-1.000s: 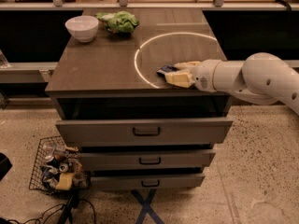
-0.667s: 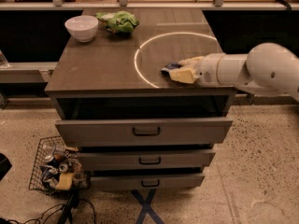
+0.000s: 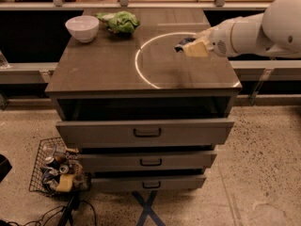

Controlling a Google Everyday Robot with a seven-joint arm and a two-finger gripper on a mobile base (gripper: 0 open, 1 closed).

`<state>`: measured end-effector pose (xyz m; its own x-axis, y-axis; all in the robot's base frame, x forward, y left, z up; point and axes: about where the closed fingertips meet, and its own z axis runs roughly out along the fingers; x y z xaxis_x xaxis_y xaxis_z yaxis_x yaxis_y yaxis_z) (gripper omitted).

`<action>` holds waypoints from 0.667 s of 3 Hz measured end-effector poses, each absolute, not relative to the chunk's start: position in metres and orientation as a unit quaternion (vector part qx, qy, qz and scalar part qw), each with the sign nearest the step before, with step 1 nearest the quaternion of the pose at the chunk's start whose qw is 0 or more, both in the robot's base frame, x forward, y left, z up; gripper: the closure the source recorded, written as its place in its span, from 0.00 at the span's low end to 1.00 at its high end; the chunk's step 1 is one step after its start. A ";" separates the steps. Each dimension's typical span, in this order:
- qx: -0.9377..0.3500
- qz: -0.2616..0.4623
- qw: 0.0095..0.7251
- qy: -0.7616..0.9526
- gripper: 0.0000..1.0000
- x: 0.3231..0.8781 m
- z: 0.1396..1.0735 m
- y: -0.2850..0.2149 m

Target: Move rxbar blueberry near green rice chip bag

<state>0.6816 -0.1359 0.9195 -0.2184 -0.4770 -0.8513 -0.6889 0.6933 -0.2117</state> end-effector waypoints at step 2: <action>-0.358 0.081 0.532 0.763 1.00 0.730 0.946 -0.169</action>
Offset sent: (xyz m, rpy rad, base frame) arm 0.0873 -0.0571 0.0502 0.0742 -0.1557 -0.0988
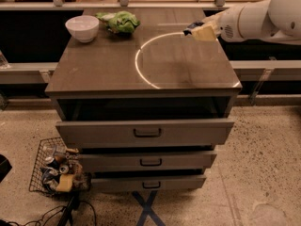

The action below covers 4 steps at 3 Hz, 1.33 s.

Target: Move rxbar blueberry near green rice chip bag

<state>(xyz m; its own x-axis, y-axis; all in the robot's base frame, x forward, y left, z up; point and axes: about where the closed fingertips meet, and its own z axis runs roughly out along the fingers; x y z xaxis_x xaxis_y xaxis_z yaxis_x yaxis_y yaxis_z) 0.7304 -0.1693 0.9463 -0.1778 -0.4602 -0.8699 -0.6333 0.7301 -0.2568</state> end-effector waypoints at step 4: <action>-0.351 0.100 0.509 0.779 1.00 0.851 0.909 -0.141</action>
Offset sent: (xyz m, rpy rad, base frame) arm 0.0202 -0.0022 0.0125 0.0105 -0.0422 -0.0169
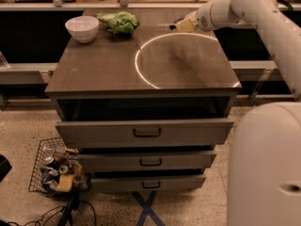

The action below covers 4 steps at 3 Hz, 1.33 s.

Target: Move rxbar blueberry near green rice chip bag

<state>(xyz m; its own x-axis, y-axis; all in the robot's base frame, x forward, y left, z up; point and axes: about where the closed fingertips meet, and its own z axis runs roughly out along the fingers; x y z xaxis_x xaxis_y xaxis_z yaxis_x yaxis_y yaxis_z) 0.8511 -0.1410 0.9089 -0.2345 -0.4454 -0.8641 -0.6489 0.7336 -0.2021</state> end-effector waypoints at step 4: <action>-0.281 0.121 0.555 0.774 1.00 0.950 0.905 -0.096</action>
Offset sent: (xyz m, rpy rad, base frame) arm 0.1371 0.0096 0.0130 0.1008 -0.0127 -0.0312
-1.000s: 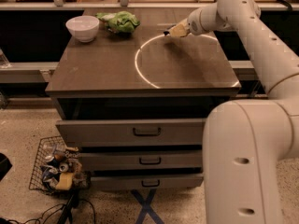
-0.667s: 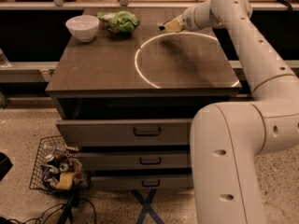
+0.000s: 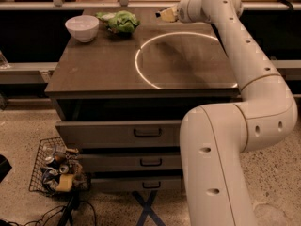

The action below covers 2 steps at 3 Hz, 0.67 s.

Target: Move rxbar blueberry near green rice chip bag

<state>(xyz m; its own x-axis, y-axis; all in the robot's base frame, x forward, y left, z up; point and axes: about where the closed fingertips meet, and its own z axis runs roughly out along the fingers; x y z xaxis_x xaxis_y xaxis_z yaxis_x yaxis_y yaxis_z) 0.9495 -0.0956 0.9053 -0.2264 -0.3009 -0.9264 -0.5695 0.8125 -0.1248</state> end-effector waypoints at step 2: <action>-0.238 0.096 0.546 0.797 1.00 0.982 0.876 -0.062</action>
Offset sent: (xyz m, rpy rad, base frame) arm 0.0504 0.0481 -0.0294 -0.0278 0.0489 -0.1493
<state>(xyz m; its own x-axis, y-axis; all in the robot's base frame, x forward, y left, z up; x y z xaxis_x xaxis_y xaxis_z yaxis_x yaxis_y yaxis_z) 0.9817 -0.0617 0.8765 -0.2892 -0.2748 -0.9170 -0.4849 0.8680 -0.1072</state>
